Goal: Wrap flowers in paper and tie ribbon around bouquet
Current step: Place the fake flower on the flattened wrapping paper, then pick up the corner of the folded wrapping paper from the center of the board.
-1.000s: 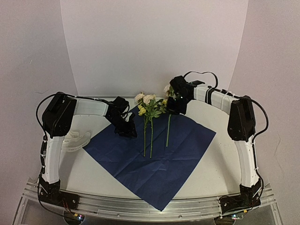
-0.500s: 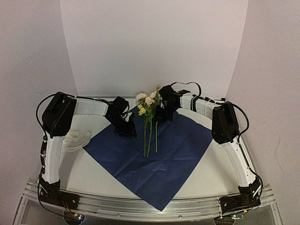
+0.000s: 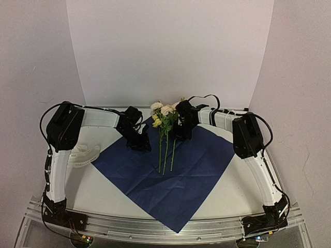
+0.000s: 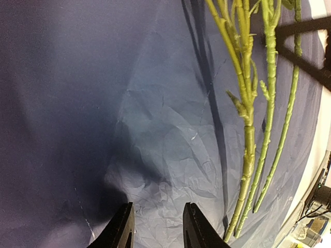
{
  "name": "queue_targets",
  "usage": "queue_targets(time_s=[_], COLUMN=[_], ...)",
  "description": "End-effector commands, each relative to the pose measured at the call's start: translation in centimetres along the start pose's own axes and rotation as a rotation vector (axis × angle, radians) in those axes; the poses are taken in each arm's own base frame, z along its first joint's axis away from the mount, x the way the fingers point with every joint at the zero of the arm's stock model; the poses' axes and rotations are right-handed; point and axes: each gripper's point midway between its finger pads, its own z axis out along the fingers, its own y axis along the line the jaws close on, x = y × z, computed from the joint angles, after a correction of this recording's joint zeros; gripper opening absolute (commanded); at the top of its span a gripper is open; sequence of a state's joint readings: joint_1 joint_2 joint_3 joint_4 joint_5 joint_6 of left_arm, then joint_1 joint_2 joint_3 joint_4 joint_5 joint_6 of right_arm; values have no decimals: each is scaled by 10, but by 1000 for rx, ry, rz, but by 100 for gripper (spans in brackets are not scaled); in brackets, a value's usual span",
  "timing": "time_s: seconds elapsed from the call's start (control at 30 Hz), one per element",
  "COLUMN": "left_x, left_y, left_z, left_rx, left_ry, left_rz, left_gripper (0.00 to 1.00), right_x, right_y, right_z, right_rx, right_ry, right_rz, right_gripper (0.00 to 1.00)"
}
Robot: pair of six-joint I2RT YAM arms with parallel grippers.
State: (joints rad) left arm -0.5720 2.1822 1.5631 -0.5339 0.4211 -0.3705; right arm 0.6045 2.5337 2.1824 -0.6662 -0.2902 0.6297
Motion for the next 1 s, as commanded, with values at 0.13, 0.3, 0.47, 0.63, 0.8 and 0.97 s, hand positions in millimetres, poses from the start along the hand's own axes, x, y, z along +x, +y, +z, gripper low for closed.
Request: queue_targets(time_s=[0.13,0.3,0.47,0.63,0.8,0.97], left_x=[-16,-18,-20,-24,-23,7], left_y=[-11,-12,-13,-22,-38,-59], left_z=[-6,-5,-7,-21,-50,-68], left_rx=[39,45,42,60,103,128], left_ry=[-31,-31,-37,-72,-147,-164], left_rz=[-3,-4,0,-3,-7,22], left_gripper=[34,34,34,35,37,40], right_x=[-1,-4,-4,25,86,170], right_y=[22,23,18,4,-23,-47], right_z=[-48,-62,-91,-132,-165,-177], right_rx=[-28,-17,31,57,58,69], right_ry=[-48,-69,-96,-86,-57,-42], right_rz=[-84,-89,-97,-51,89,172], right_gripper=[40,47,66,78,81,82])
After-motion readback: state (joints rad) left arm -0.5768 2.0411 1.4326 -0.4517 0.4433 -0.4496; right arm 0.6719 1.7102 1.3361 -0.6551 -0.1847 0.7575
